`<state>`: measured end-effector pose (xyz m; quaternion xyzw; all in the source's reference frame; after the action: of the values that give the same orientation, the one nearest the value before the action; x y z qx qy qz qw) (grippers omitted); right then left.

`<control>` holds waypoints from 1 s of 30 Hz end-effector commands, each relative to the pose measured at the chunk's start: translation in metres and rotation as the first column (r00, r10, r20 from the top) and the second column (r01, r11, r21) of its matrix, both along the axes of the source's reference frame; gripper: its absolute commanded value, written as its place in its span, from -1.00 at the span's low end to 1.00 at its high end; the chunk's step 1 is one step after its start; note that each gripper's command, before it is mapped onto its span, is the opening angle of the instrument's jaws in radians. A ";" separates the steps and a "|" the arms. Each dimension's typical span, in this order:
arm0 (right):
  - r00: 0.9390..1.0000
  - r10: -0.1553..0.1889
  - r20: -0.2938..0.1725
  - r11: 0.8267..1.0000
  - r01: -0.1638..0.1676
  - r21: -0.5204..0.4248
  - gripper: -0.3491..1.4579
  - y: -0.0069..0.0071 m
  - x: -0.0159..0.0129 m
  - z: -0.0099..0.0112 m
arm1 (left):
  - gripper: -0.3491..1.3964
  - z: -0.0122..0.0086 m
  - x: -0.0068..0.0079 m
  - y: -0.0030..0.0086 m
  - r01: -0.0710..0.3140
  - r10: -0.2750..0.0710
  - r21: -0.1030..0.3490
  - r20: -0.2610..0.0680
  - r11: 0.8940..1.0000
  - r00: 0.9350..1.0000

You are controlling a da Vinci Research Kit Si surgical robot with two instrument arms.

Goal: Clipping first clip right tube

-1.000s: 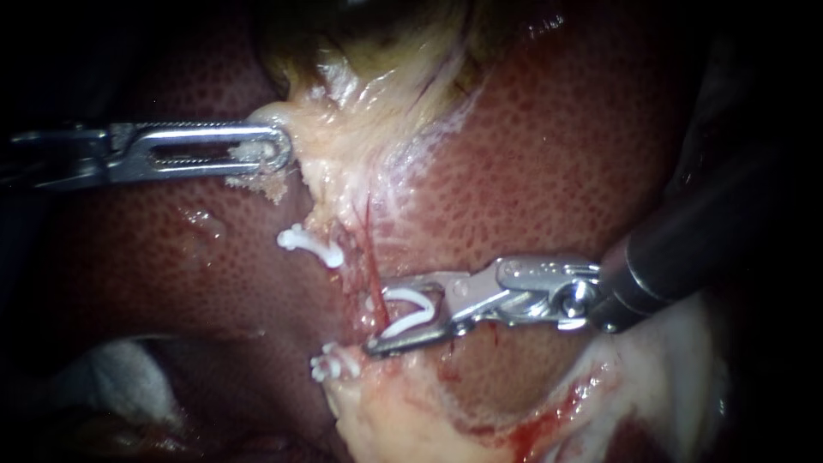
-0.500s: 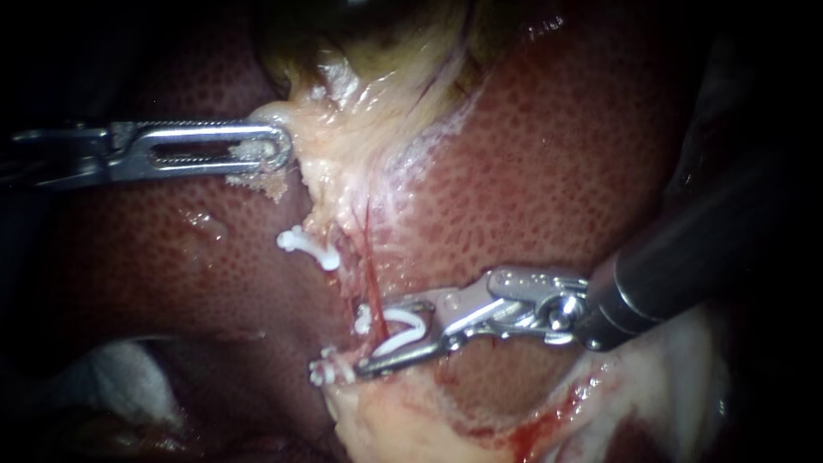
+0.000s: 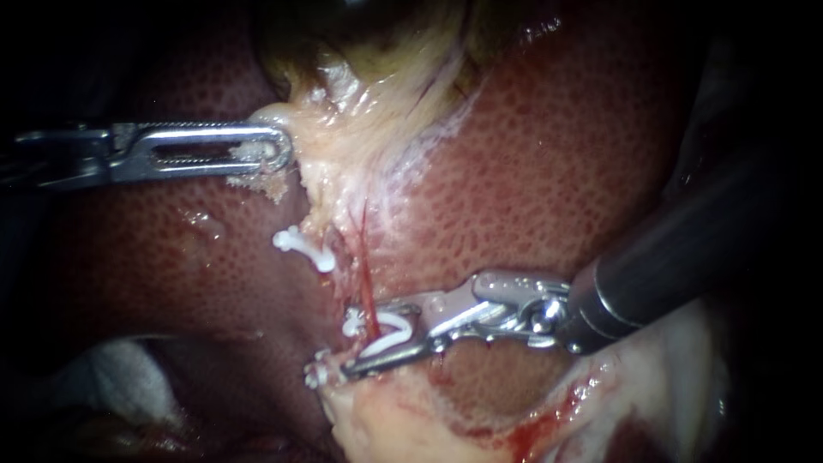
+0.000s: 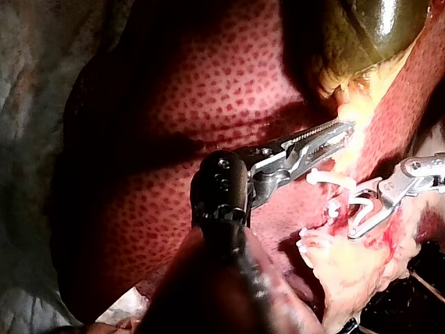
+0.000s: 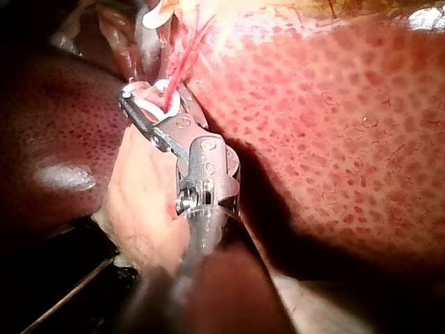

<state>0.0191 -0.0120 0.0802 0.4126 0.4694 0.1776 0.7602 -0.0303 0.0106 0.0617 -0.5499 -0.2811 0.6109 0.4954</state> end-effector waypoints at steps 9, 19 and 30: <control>1.000 -0.002 -0.015 0.999 0.002 0.042 -0.13 -0.0003 0.0001 -0.0001 | -1.00 0.0000 0.0000 0.0000 0.000 0.000 0.000 0.000 1.000 1.000; 1.000 -0.011 -0.021 0.998 0.012 0.057 -0.16 -0.0003 0.0002 -0.0001 | -1.00 0.0000 0.0000 0.0001 0.000 0.000 0.000 0.000 1.000 1.000; 1.000 0.000 -0.001 0.996 0.000 0.091 -0.36 0.0002 0.0000 0.0004 | -1.00 0.0001 -0.0001 0.0001 0.001 -0.001 0.000 0.000 1.000 1.000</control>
<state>0.0191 -0.0118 0.0806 0.4473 0.4601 0.2020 0.7399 -0.0303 0.0107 0.0617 -0.5499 -0.2809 0.6109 0.4955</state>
